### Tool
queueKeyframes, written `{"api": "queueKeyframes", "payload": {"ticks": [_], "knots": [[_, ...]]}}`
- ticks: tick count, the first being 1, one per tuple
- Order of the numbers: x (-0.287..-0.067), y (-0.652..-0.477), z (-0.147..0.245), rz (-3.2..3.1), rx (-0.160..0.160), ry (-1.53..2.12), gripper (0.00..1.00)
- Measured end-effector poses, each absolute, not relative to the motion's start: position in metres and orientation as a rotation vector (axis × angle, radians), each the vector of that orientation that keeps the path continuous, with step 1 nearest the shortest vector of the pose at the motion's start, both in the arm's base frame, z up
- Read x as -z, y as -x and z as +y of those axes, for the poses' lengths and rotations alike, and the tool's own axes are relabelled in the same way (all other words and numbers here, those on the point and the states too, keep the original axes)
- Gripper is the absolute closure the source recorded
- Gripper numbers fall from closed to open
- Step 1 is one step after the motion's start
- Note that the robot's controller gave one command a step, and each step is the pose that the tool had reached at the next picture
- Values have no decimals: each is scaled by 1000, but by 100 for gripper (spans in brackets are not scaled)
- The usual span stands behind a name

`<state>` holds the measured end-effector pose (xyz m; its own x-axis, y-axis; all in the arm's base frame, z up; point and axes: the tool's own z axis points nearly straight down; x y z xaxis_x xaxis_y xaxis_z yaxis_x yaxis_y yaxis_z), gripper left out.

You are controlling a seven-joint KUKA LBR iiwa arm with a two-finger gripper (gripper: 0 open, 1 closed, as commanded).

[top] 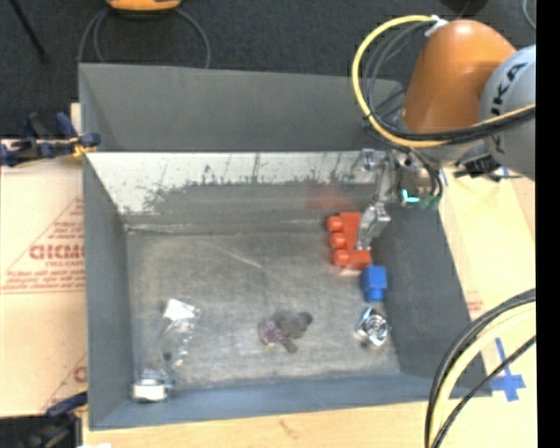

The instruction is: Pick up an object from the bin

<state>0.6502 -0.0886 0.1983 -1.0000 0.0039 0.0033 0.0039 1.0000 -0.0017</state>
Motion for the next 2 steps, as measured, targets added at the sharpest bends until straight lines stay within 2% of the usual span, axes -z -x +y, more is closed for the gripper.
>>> {"api": "queueKeyframes", "payload": {"ticks": [1,2], "knots": [[-98,-637,-127,-3046,-9,-829,0],[-97,-638,-136,-2872,-11,-1301,0]]}}
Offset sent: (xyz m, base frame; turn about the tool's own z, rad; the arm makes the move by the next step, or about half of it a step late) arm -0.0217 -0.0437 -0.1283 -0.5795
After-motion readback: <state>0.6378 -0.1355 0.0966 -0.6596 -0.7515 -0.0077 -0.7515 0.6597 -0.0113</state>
